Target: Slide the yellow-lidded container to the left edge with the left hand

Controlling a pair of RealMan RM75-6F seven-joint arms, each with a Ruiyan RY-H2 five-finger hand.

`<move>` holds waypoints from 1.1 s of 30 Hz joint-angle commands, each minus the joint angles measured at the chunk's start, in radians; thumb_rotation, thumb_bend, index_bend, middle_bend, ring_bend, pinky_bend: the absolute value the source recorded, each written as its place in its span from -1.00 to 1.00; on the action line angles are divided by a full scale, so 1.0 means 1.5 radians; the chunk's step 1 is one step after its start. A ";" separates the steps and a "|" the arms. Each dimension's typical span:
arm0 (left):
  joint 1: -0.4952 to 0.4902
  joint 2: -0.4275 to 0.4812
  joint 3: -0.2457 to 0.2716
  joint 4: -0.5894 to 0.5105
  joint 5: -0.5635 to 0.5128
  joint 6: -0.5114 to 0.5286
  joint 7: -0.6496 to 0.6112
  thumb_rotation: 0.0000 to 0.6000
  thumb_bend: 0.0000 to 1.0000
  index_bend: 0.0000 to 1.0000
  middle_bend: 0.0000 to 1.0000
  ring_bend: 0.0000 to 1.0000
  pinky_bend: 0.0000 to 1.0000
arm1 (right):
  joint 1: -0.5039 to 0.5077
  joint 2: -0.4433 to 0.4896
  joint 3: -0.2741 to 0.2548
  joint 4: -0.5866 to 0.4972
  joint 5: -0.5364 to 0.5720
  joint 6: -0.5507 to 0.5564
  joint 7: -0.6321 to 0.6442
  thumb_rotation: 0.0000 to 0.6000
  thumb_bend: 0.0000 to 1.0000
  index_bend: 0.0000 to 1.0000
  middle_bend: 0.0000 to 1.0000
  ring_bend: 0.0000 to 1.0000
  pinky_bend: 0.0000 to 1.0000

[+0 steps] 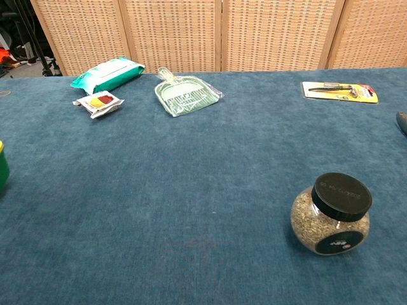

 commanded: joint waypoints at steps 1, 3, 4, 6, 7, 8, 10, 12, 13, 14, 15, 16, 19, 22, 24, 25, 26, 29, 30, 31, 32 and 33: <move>0.014 -0.037 0.010 0.061 0.003 0.001 -0.028 1.00 -0.23 0.06 0.09 0.08 0.15 | 0.000 0.002 0.001 0.000 0.001 0.001 0.003 1.00 -1.00 -0.92 -1.00 -1.00 -1.00; 0.013 -0.050 0.007 0.080 0.000 0.001 -0.035 1.00 -0.35 0.06 0.03 0.07 0.15 | -0.001 0.003 0.002 -0.001 0.001 0.003 0.005 1.00 -1.00 -0.92 -1.00 -1.00 -1.00; 0.013 -0.059 0.004 0.092 -0.001 0.004 -0.037 1.00 -0.41 0.05 -0.02 0.05 0.15 | -0.002 0.004 0.002 -0.002 0.001 0.005 0.006 1.00 -1.00 -0.92 -1.00 -1.00 -1.00; 0.015 -0.067 0.005 0.104 0.000 0.008 -0.037 1.00 -0.66 -0.17 -0.38 -0.24 0.03 | -0.002 0.004 0.002 -0.002 0.001 0.006 0.007 1.00 -1.00 -0.92 -1.00 -1.00 -1.00; 0.017 -0.065 0.010 0.107 0.002 0.003 -0.034 1.00 -0.77 -0.35 -0.57 -0.45 -0.12 | -0.003 0.004 0.003 -0.002 0.002 0.007 0.007 1.00 -1.00 -0.92 -1.00 -1.00 -1.00; 0.019 -0.060 0.013 0.102 0.002 0.000 -0.030 1.00 -0.88 -0.60 -0.78 -0.70 -0.34 | -0.003 0.004 0.003 -0.002 0.003 0.007 0.008 1.00 -1.00 -0.92 -1.00 -1.00 -1.00; 0.028 -0.034 0.016 0.069 -0.002 0.009 -0.029 1.00 -1.00 -0.95 -1.00 -0.99 -0.74 | -0.003 0.005 0.003 -0.003 0.003 0.006 0.008 1.00 -1.00 -0.92 -1.00 -1.00 -1.00; 0.038 -0.009 0.014 0.033 -0.008 0.021 -0.019 1.00 -1.00 -1.00 -1.00 -1.00 -0.85 | -0.003 0.006 0.003 -0.004 0.004 0.006 0.008 1.00 -1.00 -0.92 -1.00 -1.00 -1.00; 0.044 0.003 0.012 0.015 -0.012 0.028 -0.013 1.00 -1.00 -1.00 -1.00 -1.00 -0.85 | -0.003 0.006 0.004 -0.005 0.004 0.006 0.008 1.00 -1.00 -0.92 -1.00 -1.00 -1.00; 0.051 0.016 0.011 -0.005 -0.016 0.033 -0.007 1.00 -1.00 -1.00 -1.00 -1.00 -0.85 | -0.003 0.006 0.004 -0.005 0.004 0.006 0.008 1.00 -1.00 -0.92 -1.00 -1.00 -1.00; 0.058 0.029 0.012 -0.024 -0.021 0.036 -0.002 1.00 -1.00 -1.00 -1.00 -1.00 -0.85 | -0.003 0.006 0.003 -0.005 0.004 0.005 0.008 1.00 -1.00 -0.92 -1.00 -1.00 -1.00; 0.062 0.041 0.013 -0.042 -0.024 0.033 0.009 1.00 -1.00 -1.00 -1.00 -1.00 -0.85 | -0.003 0.007 0.003 -0.006 0.004 0.005 0.007 1.00 -1.00 -0.92 -1.00 -1.00 -1.00; 0.068 0.058 0.004 -0.079 -0.042 0.019 0.050 1.00 -1.00 -1.00 -1.00 -1.00 -0.85 | -0.002 0.006 0.002 -0.006 0.001 0.004 0.006 1.00 -1.00 -0.92 -1.00 -1.00 -1.00; 0.066 0.061 0.000 -0.097 -0.051 0.002 0.048 1.00 -1.00 -1.00 -1.00 -1.00 -0.90 | -0.002 0.006 0.000 -0.006 -0.001 0.003 0.004 1.00 -1.00 -0.92 -1.00 -1.00 -1.00; 0.067 0.066 0.000 -0.108 -0.054 -0.006 0.042 1.00 -1.00 -1.00 -1.00 -1.00 -0.91 | -0.002 0.006 0.001 -0.007 -0.001 0.005 0.005 1.00 -1.00 -0.92 -1.00 -1.00 -1.00; 0.072 0.073 0.001 -0.122 -0.057 -0.007 0.035 1.00 -1.00 -1.00 -1.00 -1.00 -0.91 | -0.003 0.007 0.002 -0.008 -0.001 0.006 0.008 1.00 -1.00 -0.92 -1.00 -1.00 -1.00; 0.075 0.077 0.000 -0.131 -0.061 -0.006 0.032 1.00 -1.00 -1.00 -1.00 -1.00 -0.91 | -0.003 0.008 0.002 -0.008 -0.001 0.007 0.010 1.00 -1.00 -0.92 -1.00 -1.00 -1.00; 0.092 0.093 -0.005 -0.167 -0.081 -0.006 0.032 1.00 -1.00 -1.00 -1.00 -1.00 -0.91 | -0.004 0.010 0.003 -0.010 0.000 0.010 0.017 1.00 -1.00 -0.92 -1.00 -1.00 -1.00; 0.098 0.101 -0.004 -0.185 -0.088 -0.010 0.035 1.00 -1.00 -1.00 -1.00 -1.00 -0.91 | -0.005 0.012 0.003 -0.010 0.000 0.011 0.021 1.00 -1.00 -0.92 -1.00 -1.00 -1.00; 0.103 0.110 -0.003 -0.205 -0.096 -0.017 0.036 1.00 -0.99 -1.00 -1.00 -1.00 -0.91 | -0.005 0.013 0.004 -0.010 0.000 0.011 0.024 1.00 -1.00 -0.92 -1.00 -1.00 -1.00; 0.109 0.121 -0.004 -0.231 -0.108 -0.026 0.045 1.00 -0.99 -1.00 -1.00 -1.00 -0.91 | -0.005 0.015 0.004 -0.010 0.001 0.011 0.029 1.00 -1.00 -0.92 -1.00 -1.00 -1.00; 0.112 0.128 -0.004 -0.249 -0.115 -0.034 0.056 1.00 -0.98 -1.00 -1.00 -1.00 -0.91 | -0.004 0.016 0.004 -0.010 0.002 0.009 0.032 1.00 -1.00 -0.92 -1.00 -1.00 -1.00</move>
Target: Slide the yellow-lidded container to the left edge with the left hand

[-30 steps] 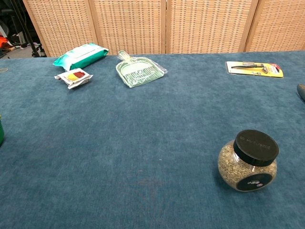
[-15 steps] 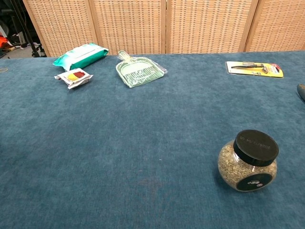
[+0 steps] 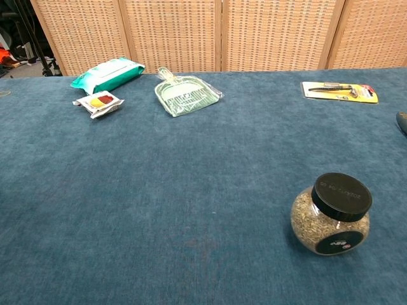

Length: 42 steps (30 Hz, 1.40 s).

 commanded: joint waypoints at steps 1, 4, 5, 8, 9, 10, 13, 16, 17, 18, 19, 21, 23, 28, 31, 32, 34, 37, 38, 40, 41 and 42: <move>0.023 0.037 -0.002 -0.081 -0.039 -0.031 0.032 1.00 -0.97 -1.00 -1.00 -1.00 -0.91 | 0.001 0.003 0.000 0.001 0.001 -0.002 0.007 1.00 -1.00 -0.92 -1.00 -1.00 -1.00; 0.030 0.035 -0.016 -0.149 -0.093 -0.078 0.090 1.00 -0.95 -1.00 -1.00 -1.00 -0.91 | 0.001 0.006 -0.001 0.000 -0.001 -0.003 0.014 1.00 -1.00 -0.92 -1.00 -1.00 -1.00; 0.027 0.031 -0.025 -0.166 -0.110 -0.091 0.107 1.00 -0.94 -1.00 -1.00 -1.00 -0.91 | 0.002 0.007 -0.001 0.000 -0.001 -0.004 0.016 1.00 -1.00 -0.92 -1.00 -1.00 -1.00; 0.023 0.017 -0.051 -0.188 -0.139 -0.100 0.140 1.00 -0.92 -1.00 -1.00 -1.00 -0.86 | 0.003 0.007 0.000 0.001 0.000 -0.006 0.018 1.00 -1.00 -0.92 -1.00 -1.00 -1.00; 0.021 0.007 -0.062 -0.190 -0.149 -0.104 0.161 1.00 -0.91 -0.99 -1.00 -0.98 -0.82 | 0.003 0.007 0.000 0.001 0.001 -0.008 0.018 1.00 -1.00 -0.92 -1.00 -1.00 -1.00; 0.019 0.000 -0.068 -0.189 -0.157 -0.107 0.176 1.00 -0.91 -0.98 -1.00 -0.96 -0.79 | 0.003 0.007 0.000 0.001 0.001 -0.008 0.019 1.00 -1.00 -0.92 -1.00 -1.00 -1.00; 0.017 -0.014 -0.078 -0.191 -0.169 -0.117 0.204 1.00 -0.90 -0.83 -0.98 -0.88 -0.71 | 0.003 0.008 0.000 0.002 0.002 -0.006 0.021 1.00 -1.00 -0.92 -1.00 -1.00 -1.00; 0.017 -0.023 -0.085 -0.190 -0.170 -0.117 0.211 1.00 -0.89 -0.60 -0.83 -0.73 -0.59 | 0.003 0.009 0.002 0.002 0.003 -0.006 0.024 1.00 -1.00 -0.92 -1.00 -1.00 -1.00; 0.017 -0.025 -0.086 -0.189 -0.169 -0.116 0.212 1.00 -0.88 -0.51 -0.75 -0.67 -0.53 | 0.003 0.009 0.002 0.002 0.004 -0.006 0.025 1.00 -1.00 -0.92 -1.00 -1.00 -1.00; 0.017 -0.026 -0.088 -0.189 -0.168 -0.114 0.212 1.00 -0.87 -0.44 -0.69 -0.62 -0.49 | 0.003 0.009 0.002 0.002 0.004 -0.006 0.025 1.00 -1.00 -0.92 -1.00 -1.00 -1.00; 0.017 -0.031 -0.089 -0.186 -0.162 -0.110 0.219 1.00 -0.86 -0.39 -0.65 -0.57 -0.45 | 0.003 0.009 0.002 0.002 0.004 -0.008 0.026 1.00 -1.00 -0.92 -1.00 -1.00 -1.00; 0.017 -0.038 -0.093 -0.185 -0.159 -0.107 0.227 1.00 -0.80 -0.23 -0.54 -0.44 -0.33 | 0.004 0.009 0.002 0.002 0.005 -0.010 0.027 1.00 -1.00 -0.92 -1.00 -1.00 -1.00; 0.018 -0.045 -0.098 -0.182 -0.159 -0.101 0.232 1.00 -0.74 -0.11 -0.45 -0.33 -0.23 | 0.005 0.009 0.001 0.003 0.005 -0.011 0.026 1.00 -1.00 -0.92 -1.00 -1.00 -1.00; 0.017 -0.050 -0.102 -0.184 -0.166 -0.117 0.241 1.00 -0.43 0.10 -0.30 -0.15 -0.08 | 0.006 0.009 0.001 0.003 0.007 -0.016 0.028 1.00 -1.00 -0.92 -1.00 -1.00 -1.00; 0.017 -0.049 -0.107 -0.189 -0.172 -0.123 0.241 1.00 -0.24 0.22 -0.22 -0.06 -0.02 | 0.007 0.008 0.001 0.003 0.008 -0.017 0.026 1.00 -1.00 -0.92 -1.00 -1.00 -1.00; 0.017 -0.049 -0.110 -0.189 -0.173 -0.122 0.238 1.00 -0.19 0.25 -0.20 -0.04 -0.01 | 0.007 0.008 0.001 0.003 0.008 -0.018 0.026 1.00 -1.00 -0.92 -1.00 -1.00 -1.00; 0.019 -0.049 -0.115 -0.186 -0.174 -0.119 0.228 1.00 -0.10 0.28 -0.18 -0.02 0.01 | 0.007 0.007 0.000 0.004 0.008 -0.019 0.026 1.00 -1.00 -0.92 -1.00 -1.00 -1.00; 0.015 -0.035 -0.110 -0.189 -0.158 -0.130 0.209 1.00 -0.04 0.28 -0.18 -0.01 0.01 | 0.008 0.007 0.000 0.004 0.008 -0.019 0.027 1.00 -1.00 -0.92 -1.00 -1.00 -1.00; 0.008 -0.023 -0.102 -0.191 -0.140 -0.138 0.195 1.00 -0.03 0.28 -0.18 -0.01 0.01 | 0.008 0.007 0.000 0.004 0.008 -0.019 0.026 1.00 -1.00 -0.92 -1.00 -1.00 -1.00; -0.018 0.027 -0.074 -0.208 -0.083 -0.174 0.130 1.00 -0.02 0.28 -0.18 -0.01 0.01 | 0.008 0.006 0.000 0.004 0.008 -0.021 0.025 1.00 -1.00 -0.92 -1.00 -1.00 -1.00; -0.030 0.051 -0.065 -0.218 -0.064 -0.189 0.097 1.00 -0.02 0.28 -0.18 -0.01 0.01 | 0.009 0.005 0.000 0.005 0.009 -0.021 0.025 1.00 -1.00 -0.92 -1.00 -1.00 -1.00; -0.042 0.072 -0.059 -0.226 -0.048 -0.198 0.070 1.00 -0.01 0.28 -0.18 -0.01 0.01 | 0.009 0.005 0.000 0.005 0.009 -0.022 0.024 1.00 -1.00 -0.92 -1.00 -1.00 -1.00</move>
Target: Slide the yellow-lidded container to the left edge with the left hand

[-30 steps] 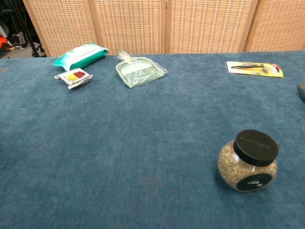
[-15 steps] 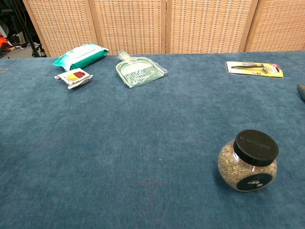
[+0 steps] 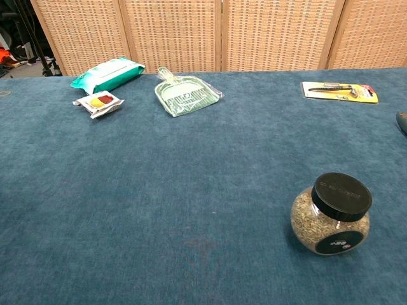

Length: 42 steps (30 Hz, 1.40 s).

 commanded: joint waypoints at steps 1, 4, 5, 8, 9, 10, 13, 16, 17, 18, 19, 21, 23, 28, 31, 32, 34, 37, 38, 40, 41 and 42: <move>-0.053 0.098 0.039 -0.037 0.090 -0.057 -0.129 1.00 0.00 0.28 -0.17 -0.01 0.01 | 0.001 -0.001 0.000 0.001 0.001 -0.001 -0.002 1.00 -1.00 -0.92 -1.00 -1.00 -1.00; -0.103 0.168 0.060 -0.065 0.143 -0.101 -0.231 1.00 0.09 0.34 -0.15 -0.01 0.01 | 0.002 -0.003 0.001 0.002 0.004 -0.004 -0.006 1.00 -1.00 -0.92 -1.00 -1.00 -1.00; -0.121 0.185 0.066 -0.065 0.161 -0.115 -0.249 1.00 0.13 0.35 -0.15 -0.01 0.01 | 0.002 -0.004 0.001 0.003 0.004 -0.005 -0.008 1.00 -1.00 -0.92 -1.00 -1.00 -1.00; -0.180 0.226 0.081 -0.071 0.197 -0.174 -0.308 1.00 0.23 0.38 -0.14 -0.01 0.01 | 0.003 -0.006 0.000 0.003 0.004 -0.007 -0.013 1.00 -1.00 -0.92 -1.00 -1.00 -1.00; -0.203 0.241 0.090 -0.078 0.210 -0.202 -0.340 1.00 0.27 0.38 -0.14 -0.01 0.01 | 0.003 -0.007 0.000 0.003 0.004 -0.006 -0.015 1.00 -1.00 -0.92 -1.00 -1.00 -1.00; -0.229 0.255 0.104 -0.084 0.227 -0.233 -0.379 1.00 0.29 0.38 -0.14 -0.01 0.01 | 0.002 -0.007 0.000 0.003 0.004 -0.006 -0.016 1.00 -1.00 -0.92 -1.00 -1.00 -1.00; -0.310 0.281 0.149 -0.084 0.284 -0.310 -0.512 1.00 0.42 0.38 -0.14 -0.01 0.01 | 0.002 -0.008 0.001 0.003 0.007 -0.006 -0.017 1.00 -1.00 -0.92 -1.00 -1.00 -1.00; -0.379 0.273 0.190 -0.053 0.320 -0.386 -0.582 1.00 0.49 0.40 -0.13 -0.01 0.01 | 0.003 -0.009 0.002 0.004 0.011 -0.009 -0.018 1.00 -1.00 -0.92 -1.00 -1.00 -1.00; -0.397 0.264 0.200 -0.041 0.321 -0.409 -0.595 1.00 0.51 0.40 -0.12 -0.01 0.01 | 0.003 -0.009 0.003 0.004 0.012 -0.009 -0.018 1.00 -1.00 -0.92 -1.00 -1.00 -1.00; -0.407 0.257 0.206 -0.032 0.321 -0.423 -0.599 1.00 0.52 0.41 -0.12 -0.01 0.01 | 0.003 -0.009 0.003 0.004 0.013 -0.009 -0.019 1.00 -1.00 -0.92 -1.00 -1.00 -1.00; -0.415 0.250 0.213 -0.025 0.319 -0.435 -0.602 1.00 0.53 0.42 -0.11 -0.01 0.01 | 0.003 -0.009 0.003 0.004 0.013 -0.009 -0.019 1.00 -1.00 -0.92 -1.00 -1.00 -1.00; -0.431 0.232 0.228 -0.007 0.309 -0.463 -0.606 1.00 0.56 0.43 -0.10 0.00 0.01 | 0.004 -0.010 0.004 0.005 0.015 -0.010 -0.021 1.00 -1.00 -0.92 -1.00 -1.00 -1.00; -0.435 0.221 0.233 0.003 0.295 -0.473 -0.601 1.00 0.55 0.44 -0.09 0.00 0.01 | 0.004 -0.012 0.004 0.006 0.016 -0.010 -0.024 1.00 -1.00 -0.92 -1.00 -1.00 -1.00; -0.407 0.194 0.207 0.045 0.229 -0.463 -0.516 1.00 0.14 -0.57 -0.89 -0.85 -0.73 | 0.005 -0.016 0.002 0.006 0.013 -0.011 -0.034 1.00 -1.00 -0.92 -1.00 -1.00 -1.00; -0.352 0.177 0.150 0.061 0.150 -0.398 -0.416 1.00 -0.06 -1.00 -1.00 -1.00 -1.00 | 0.005 -0.017 0.002 0.006 0.014 -0.012 -0.035 1.00 -1.00 -0.92 -1.00 -1.00 -1.00; -0.339 0.176 0.138 0.061 0.135 -0.377 -0.396 1.00 -0.08 -1.00 -1.00 -1.00 -1.00 | 0.005 -0.017 0.002 0.005 0.014 -0.012 -0.035 1.00 -1.00 -0.92 -1.00 -1.00 -1.00; -0.311 0.173 0.117 0.057 0.098 -0.341 -0.336 1.00 -0.09 -1.00 -1.00 -1.00 -1.00 | 0.005 -0.016 0.002 0.004 0.014 -0.011 -0.035 1.00 -1.00 -0.92 -1.00 -1.00 -1.00; -0.288 0.177 0.098 0.045 0.065 -0.312 -0.292 1.00 -0.09 -1.00 -1.00 -1.00 -1.00 | 0.005 -0.015 0.002 0.004 0.013 -0.012 -0.032 1.00 -1.00 -0.92 -1.00 -1.00 -1.00; -0.281 0.183 0.096 0.038 0.061 -0.302 -0.282 1.00 -0.09 -1.00 -1.00 -1.00 -1.00 | 0.005 -0.014 0.002 0.004 0.014 -0.011 -0.031 1.00 -1.00 -0.92 -1.00 -1.00 -1.00; -0.270 0.192 0.096 0.030 0.061 -0.288 -0.278 1.00 -0.09 -1.00 -1.00 -1.00 -1.00 | 0.004 -0.013 0.002 0.003 0.014 -0.010 -0.028 1.00 -1.00 -0.92 -1.00 -1.00 -1.00; -0.262 0.198 0.098 0.024 0.065 -0.275 -0.282 1.00 -0.09 -1.00 -1.00 -1.00 -1.00 | 0.004 -0.012 0.002 0.002 0.014 -0.010 -0.026 1.00 -1.00 -0.92 -1.00 -1.00 -1.00; -0.255 0.202 0.101 0.022 0.071 -0.264 -0.285 1.00 -0.09 -1.00 -1.00 -1.00 -1.00 | 0.004 -0.011 0.003 0.002 0.014 -0.009 -0.026 1.00 -1.00 -0.92 -1.00 -1.00 -1.00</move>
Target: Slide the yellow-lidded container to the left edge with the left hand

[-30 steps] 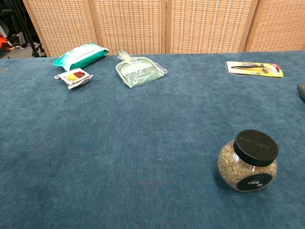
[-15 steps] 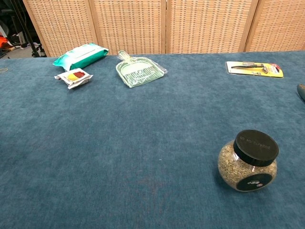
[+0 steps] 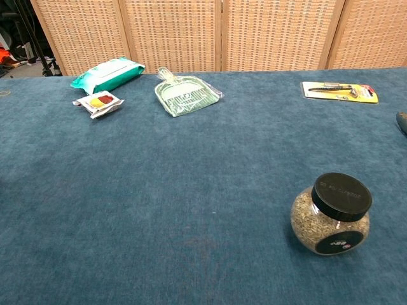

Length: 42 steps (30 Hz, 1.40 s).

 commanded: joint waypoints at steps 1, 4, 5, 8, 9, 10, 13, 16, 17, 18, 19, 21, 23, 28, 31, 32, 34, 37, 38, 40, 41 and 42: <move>0.031 0.017 0.002 -0.014 0.013 0.045 0.002 1.00 -0.09 -1.00 -1.00 -1.00 -1.00 | -0.001 0.002 0.000 -0.001 0.000 0.002 0.002 1.00 -1.00 -0.92 -1.00 -1.00 -1.00; 0.070 0.014 0.024 -0.005 0.055 0.111 0.015 1.00 -0.17 -1.00 -1.00 -1.00 -1.00 | -0.001 0.003 0.000 -0.002 -0.001 0.003 0.005 1.00 -1.00 -0.92 -1.00 -1.00 -1.00; 0.084 0.008 0.030 0.004 0.067 0.132 0.021 1.00 -0.22 -1.00 -1.00 -1.00 -1.00 | -0.002 0.004 0.000 -0.003 -0.001 0.004 0.006 1.00 -1.00 -0.92 -1.00 -1.00 -1.00; 0.118 -0.013 0.042 0.038 0.083 0.174 0.052 1.00 -0.46 -1.00 -1.00 -1.00 -1.00 | -0.002 0.005 0.000 -0.004 -0.001 0.004 0.008 1.00 -1.00 -0.92 -1.00 -1.00 -1.00; 0.128 -0.022 0.043 0.051 0.083 0.183 0.065 1.00 -0.55 -1.00 -1.00 -1.00 -1.00 | -0.002 0.006 0.000 -0.004 -0.002 0.004 0.008 1.00 -1.00 -0.92 -1.00 -1.00 -1.00; 0.135 -0.029 0.043 0.059 0.082 0.189 0.074 1.00 -0.60 -1.00 -1.00 -1.00 -1.00 | -0.002 0.006 0.000 -0.004 -0.002 0.004 0.008 1.00 -1.00 -0.92 -1.00 -1.00 -1.00; 0.155 -0.056 0.040 0.091 0.081 0.207 0.106 1.00 -0.65 -1.00 -1.00 -1.00 -1.00 | -0.002 0.006 -0.001 -0.005 -0.004 0.004 0.009 1.00 -1.00 -0.92 -1.00 -1.00 -1.00; 0.172 -0.092 0.033 0.132 0.080 0.230 0.122 1.00 -0.65 -1.00 -1.00 -1.00 -1.00 | -0.003 0.006 -0.001 -0.005 -0.003 0.006 0.009 1.00 -1.00 -0.92 -1.00 -1.00 -1.00; 0.176 -0.108 0.024 0.146 0.076 0.240 0.121 1.00 -0.65 -1.00 -1.00 -1.00 -1.00 | -0.003 0.006 -0.001 -0.005 -0.003 0.005 0.010 1.00 -1.00 -0.92 -1.00 -1.00 -1.00; 0.179 -0.119 0.019 0.158 0.075 0.249 0.119 1.00 -0.65 -1.00 -1.00 -1.00 -1.00 | -0.003 0.006 -0.001 -0.005 -0.003 0.005 0.010 1.00 -1.00 -0.92 -1.00 -1.00 -1.00; 0.182 -0.133 0.012 0.173 0.074 0.260 0.117 1.00 -0.65 -1.00 -1.00 -1.00 -1.00 | -0.003 0.006 -0.001 -0.005 -0.003 0.005 0.010 1.00 -1.00 -0.92 -1.00 -1.00 -1.00; 0.184 -0.153 0.003 0.192 0.074 0.276 0.116 1.00 -0.65 -1.00 -1.00 -1.00 -1.00 | -0.003 0.006 -0.001 -0.005 -0.002 0.004 0.010 1.00 -1.00 -0.92 -1.00 -1.00 -1.00; 0.185 -0.170 -0.002 0.210 0.077 0.286 0.116 1.00 -0.65 -1.00 -1.00 -1.00 -1.00 | -0.002 0.006 0.000 -0.005 -0.001 0.004 0.010 1.00 -1.00 -0.92 -1.00 -1.00 -1.00; 0.179 -0.189 -0.002 0.221 0.080 0.269 0.140 1.00 -0.64 -1.00 -1.00 -1.00 -1.00 | -0.002 0.006 0.001 -0.003 0.004 0.001 0.011 1.00 -1.00 -0.92 -1.00 -1.00 -1.00; 0.174 -0.186 -0.001 0.210 0.076 0.251 0.157 1.00 -0.62 -0.98 -1.00 -1.00 -0.93 | -0.001 0.006 0.002 -0.003 0.005 0.000 0.012 1.00 -1.00 -0.92 -1.00 -1.00 -1.00; 0.173 -0.186 -0.002 0.208 0.074 0.247 0.162 1.00 -0.61 -0.96 -1.00 -1.00 -0.89 | -0.001 0.006 0.002 -0.003 0.006 -0.001 0.012 1.00 -1.00 -0.92 -1.00 -1.00 -1.00; 0.173 -0.187 -0.006 0.202 0.071 0.247 0.163 1.00 -0.60 -0.79 -0.97 -0.93 -0.77 | 0.000 0.007 0.002 -0.003 0.007 -0.002 0.014 1.00 -1.00 -0.92 -1.00 -1.00 -1.00; 0.179 -0.195 -0.014 0.209 0.065 0.262 0.176 1.00 -0.55 -0.39 -0.72 -0.69 -0.53 | 0.000 0.006 0.003 -0.002 0.007 -0.003 0.015 1.00 -1.00 -0.92 -1.00 -1.00 -1.00; 0.182 -0.198 -0.018 0.211 0.062 0.267 0.180 1.00 -0.52 -0.25 -0.61 -0.60 -0.45 | 0.000 0.006 0.003 -0.001 0.006 -0.003 0.015 1.00 -1.00 -0.92 -1.00 -1.00 -1.00; 0.187 -0.206 -0.024 0.217 0.058 0.278 0.185 1.00 -0.49 -0.06 -0.47 -0.48 -0.34 | 0.000 0.006 0.002 -0.001 0.006 -0.003 0.015 1.00 -1.00 -0.92 -1.00 -1.00 -1.00; 0.190 -0.210 -0.027 0.221 0.055 0.282 0.187 1.00 -0.49 0.03 -0.41 -0.42 -0.29 | 0.001 0.005 0.002 0.000 0.005 -0.004 0.015 1.00 -1.00 -0.92 -1.00 -1.00 -1.00; 0.191 -0.212 -0.028 0.223 0.054 0.282 0.190 1.00 -0.48 0.11 -0.35 -0.36 -0.24 | 0.001 0.005 0.001 0.000 0.005 -0.005 0.015 1.00 -1.00 -0.92 -1.00 -1.00 -1.00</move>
